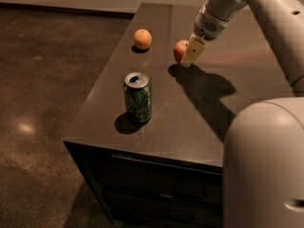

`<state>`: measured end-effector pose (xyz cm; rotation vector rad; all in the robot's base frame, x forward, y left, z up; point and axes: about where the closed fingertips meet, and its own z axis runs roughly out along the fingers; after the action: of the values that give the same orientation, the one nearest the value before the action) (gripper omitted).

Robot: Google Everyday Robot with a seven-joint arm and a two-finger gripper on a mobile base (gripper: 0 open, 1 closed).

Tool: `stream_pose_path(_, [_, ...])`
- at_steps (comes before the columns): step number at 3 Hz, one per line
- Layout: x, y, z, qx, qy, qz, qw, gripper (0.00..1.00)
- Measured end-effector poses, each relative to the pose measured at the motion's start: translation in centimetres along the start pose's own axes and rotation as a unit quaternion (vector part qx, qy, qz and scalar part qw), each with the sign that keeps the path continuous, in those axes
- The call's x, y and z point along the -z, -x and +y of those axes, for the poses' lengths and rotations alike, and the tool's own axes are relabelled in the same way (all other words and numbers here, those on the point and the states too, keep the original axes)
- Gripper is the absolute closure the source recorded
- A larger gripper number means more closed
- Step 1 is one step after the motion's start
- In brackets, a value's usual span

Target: Move apple near green can

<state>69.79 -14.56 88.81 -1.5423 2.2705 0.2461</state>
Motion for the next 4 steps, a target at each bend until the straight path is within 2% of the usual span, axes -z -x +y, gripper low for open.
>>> stream_pose_path(1, [2.2, 0.3, 4.6, 0.040, 0.018, -0.007, 0.9990, 1.00])
stream_pose_path(2, [3.5, 0.0, 10.0, 0.079, 0.036, -0.014, 0.9962, 1.00])
stream_pose_path(3, [3.1, -1.1, 13.9, 0.099, 0.056, -0.013, 0.9934, 1.00])
stream_pose_path(4, [2.6, -2.1, 16.6, 0.118, 0.072, -0.012, 0.9903, 1.00])
